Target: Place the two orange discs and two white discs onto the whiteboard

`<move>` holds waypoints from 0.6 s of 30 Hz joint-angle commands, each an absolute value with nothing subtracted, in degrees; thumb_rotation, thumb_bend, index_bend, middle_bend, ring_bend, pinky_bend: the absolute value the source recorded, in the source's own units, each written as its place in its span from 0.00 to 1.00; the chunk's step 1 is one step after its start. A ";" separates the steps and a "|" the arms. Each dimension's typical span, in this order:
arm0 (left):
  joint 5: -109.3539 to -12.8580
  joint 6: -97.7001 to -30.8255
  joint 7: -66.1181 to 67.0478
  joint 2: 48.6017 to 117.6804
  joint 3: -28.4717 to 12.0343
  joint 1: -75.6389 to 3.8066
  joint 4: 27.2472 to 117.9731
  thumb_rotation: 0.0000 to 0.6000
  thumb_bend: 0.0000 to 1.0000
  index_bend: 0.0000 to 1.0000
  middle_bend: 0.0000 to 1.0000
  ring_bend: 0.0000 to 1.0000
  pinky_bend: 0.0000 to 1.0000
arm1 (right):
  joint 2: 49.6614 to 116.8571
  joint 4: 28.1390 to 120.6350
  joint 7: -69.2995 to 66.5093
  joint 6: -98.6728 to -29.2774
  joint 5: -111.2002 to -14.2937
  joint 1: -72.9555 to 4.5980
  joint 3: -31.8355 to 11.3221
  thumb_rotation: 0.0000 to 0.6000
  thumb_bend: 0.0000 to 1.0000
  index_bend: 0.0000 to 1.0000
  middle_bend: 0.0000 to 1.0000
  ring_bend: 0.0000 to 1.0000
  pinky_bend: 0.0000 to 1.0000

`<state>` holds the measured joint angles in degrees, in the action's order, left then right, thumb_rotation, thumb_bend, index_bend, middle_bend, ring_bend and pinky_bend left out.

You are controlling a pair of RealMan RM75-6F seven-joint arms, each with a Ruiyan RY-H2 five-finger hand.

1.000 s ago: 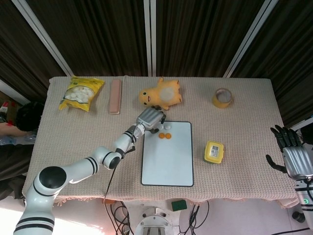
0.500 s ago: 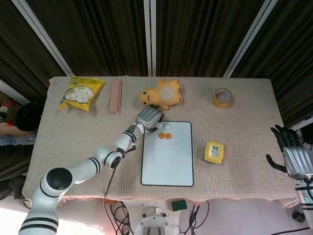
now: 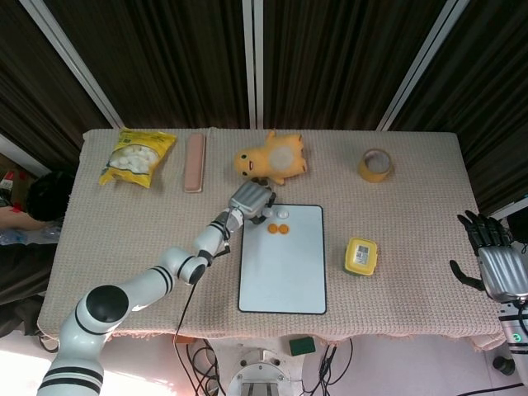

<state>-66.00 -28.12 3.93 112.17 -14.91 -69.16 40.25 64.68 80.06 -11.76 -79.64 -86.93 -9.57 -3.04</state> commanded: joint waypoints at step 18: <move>-65.41 -27.08 3.11 112.57 -15.51 -70.07 39.71 1.00 0.31 0.54 0.35 0.16 0.18 | 65.09 79.59 -11.44 -79.03 -86.52 -9.74 -3.10 1.00 0.34 0.00 0.00 0.00 0.00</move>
<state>-65.42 -27.10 3.11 112.56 -15.52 -70.07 39.72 65.09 79.60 -11.45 -79.02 -86.52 -9.74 -3.10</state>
